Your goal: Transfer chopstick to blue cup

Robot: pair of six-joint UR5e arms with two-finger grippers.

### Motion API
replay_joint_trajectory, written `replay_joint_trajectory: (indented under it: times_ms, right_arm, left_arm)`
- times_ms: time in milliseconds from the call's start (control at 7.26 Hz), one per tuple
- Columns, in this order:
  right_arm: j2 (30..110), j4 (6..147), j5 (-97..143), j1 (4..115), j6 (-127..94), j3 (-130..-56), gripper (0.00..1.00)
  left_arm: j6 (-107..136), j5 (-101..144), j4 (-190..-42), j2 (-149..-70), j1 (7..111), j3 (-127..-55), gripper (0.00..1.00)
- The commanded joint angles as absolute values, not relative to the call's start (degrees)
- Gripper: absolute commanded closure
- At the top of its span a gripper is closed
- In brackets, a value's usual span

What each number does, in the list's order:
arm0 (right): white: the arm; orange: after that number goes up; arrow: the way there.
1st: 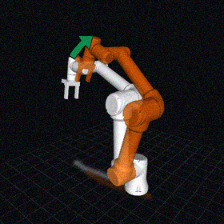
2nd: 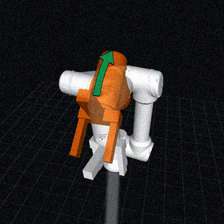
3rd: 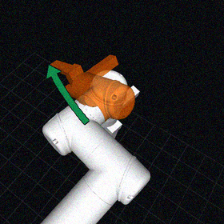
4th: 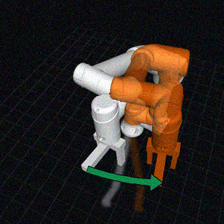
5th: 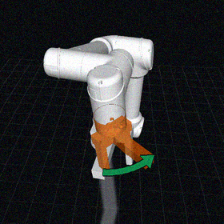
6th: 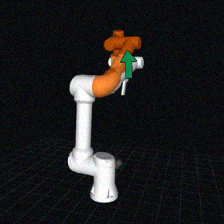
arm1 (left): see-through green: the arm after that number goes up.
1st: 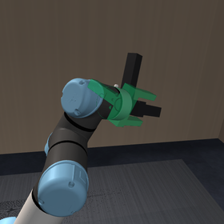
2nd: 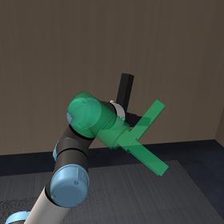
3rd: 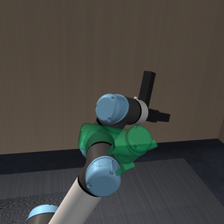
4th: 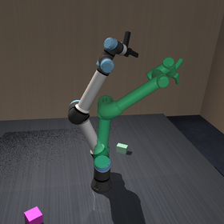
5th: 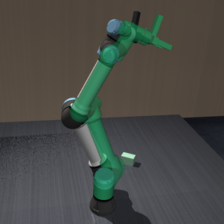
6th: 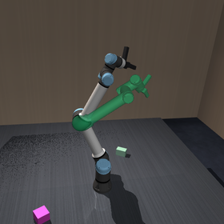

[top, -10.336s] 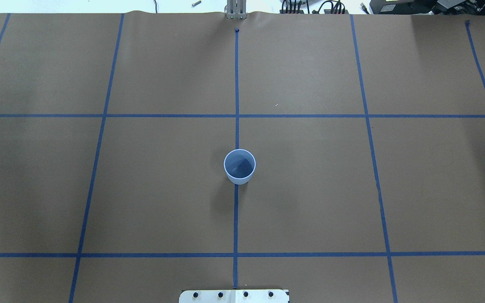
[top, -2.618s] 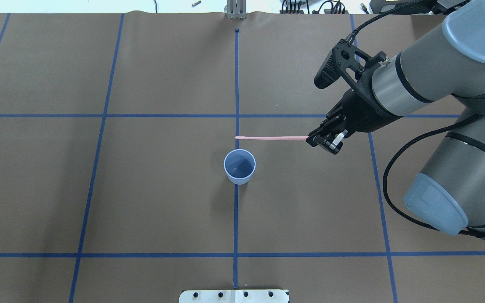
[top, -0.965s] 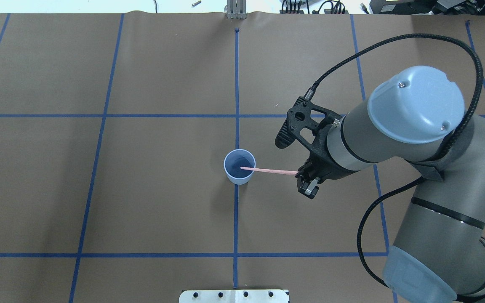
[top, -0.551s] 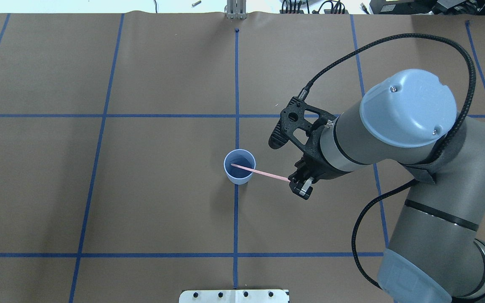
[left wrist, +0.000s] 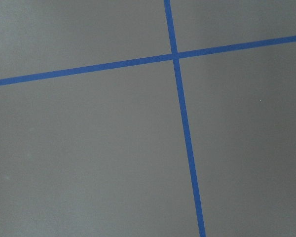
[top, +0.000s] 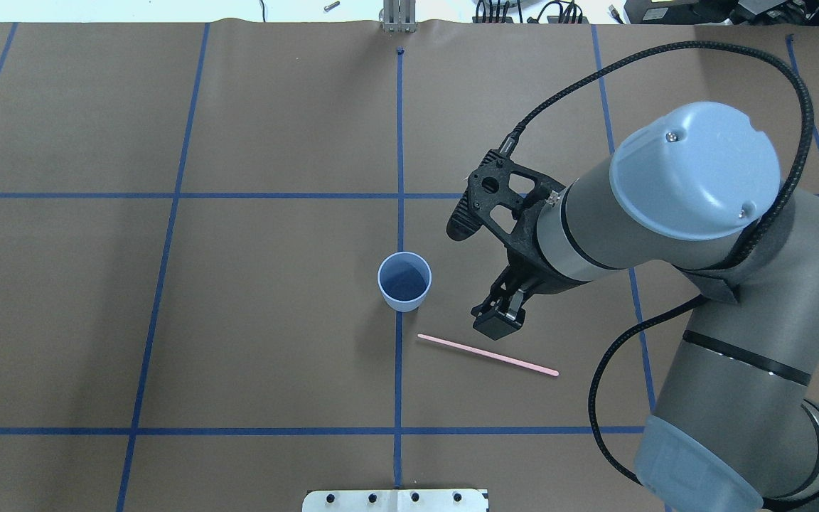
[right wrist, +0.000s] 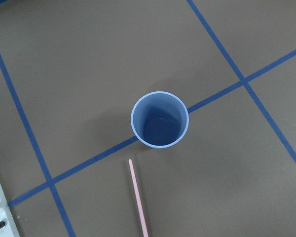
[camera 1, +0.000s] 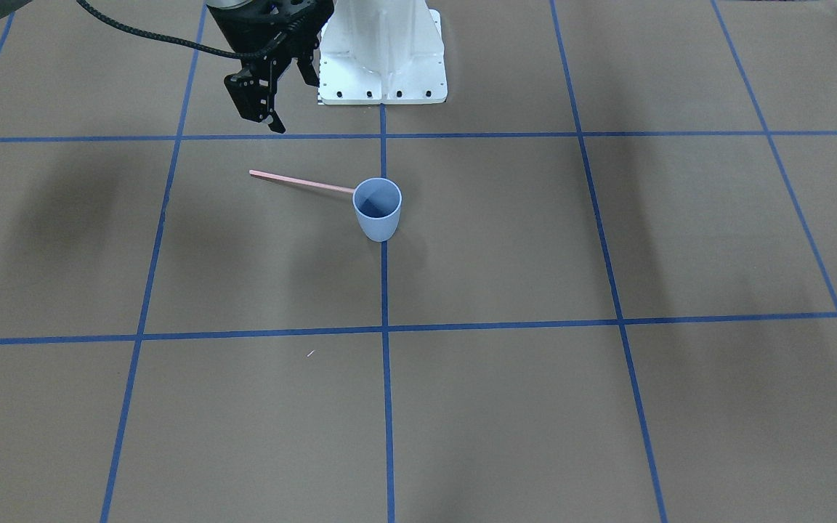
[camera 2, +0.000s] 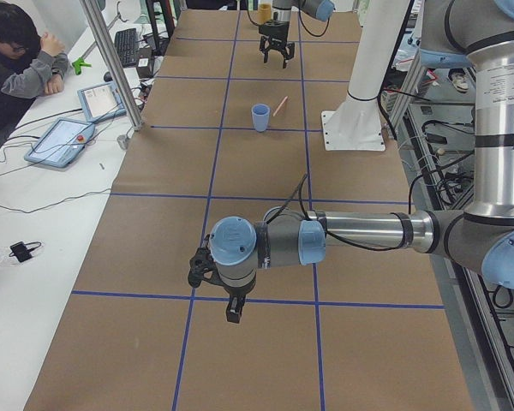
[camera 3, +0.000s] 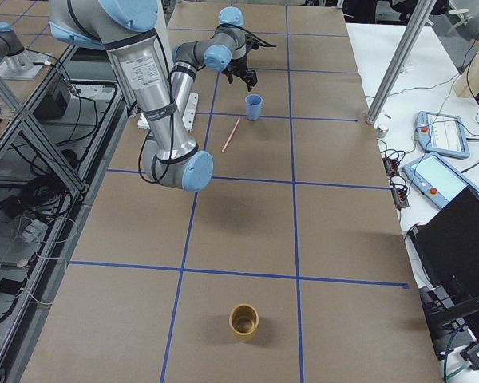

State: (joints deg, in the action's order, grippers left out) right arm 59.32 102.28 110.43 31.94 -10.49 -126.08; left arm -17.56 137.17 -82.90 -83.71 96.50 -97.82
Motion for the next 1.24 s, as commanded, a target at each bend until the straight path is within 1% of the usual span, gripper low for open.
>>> replay_joint_trajectory:
  times_ms: [0, 413, 551, 827, 965, 1102]
  right_arm:
    - [59.32, 102.91, 111.61, 35.83, -11.16, -126.04, 0.01]
    - [60.2, 112.83, 114.35, 48.82, -11.34, -124.82, 0.0]
    - [62.29, 113.37, 114.95, 54.17, -11.34, -122.72, 0.0]
    - [66.34, 113.38, 118.81, 66.12, -10.9, -116.31, 0.0]
    - [70.01, 113.12, 119.96, 70.36, -10.64, -114.97, 0.0]
    - [73.96, 112.77, 120.49, 75.27, -10.63, -115.31, 0.0]
  left_arm:
    - [-17.58, 137.11, -82.97, -83.67, 96.5, -97.82, 0.02]
    - [-17.58, 137.11, -83.14, -83.67, 96.5, -98.35, 0.02]
    - [-17.58, 137.11, -83.23, -83.67, 96.5, -98.35, 0.02]
    - [-17.58, 137.11, -83.32, -83.67, 96.5, -98.52, 0.02]
    - [-17.67, 137.11, -83.32, -83.67, 96.5, -98.61, 0.02]
    - [-17.67, 137.11, -83.41, -83.76, 96.5, -98.79, 0.02]
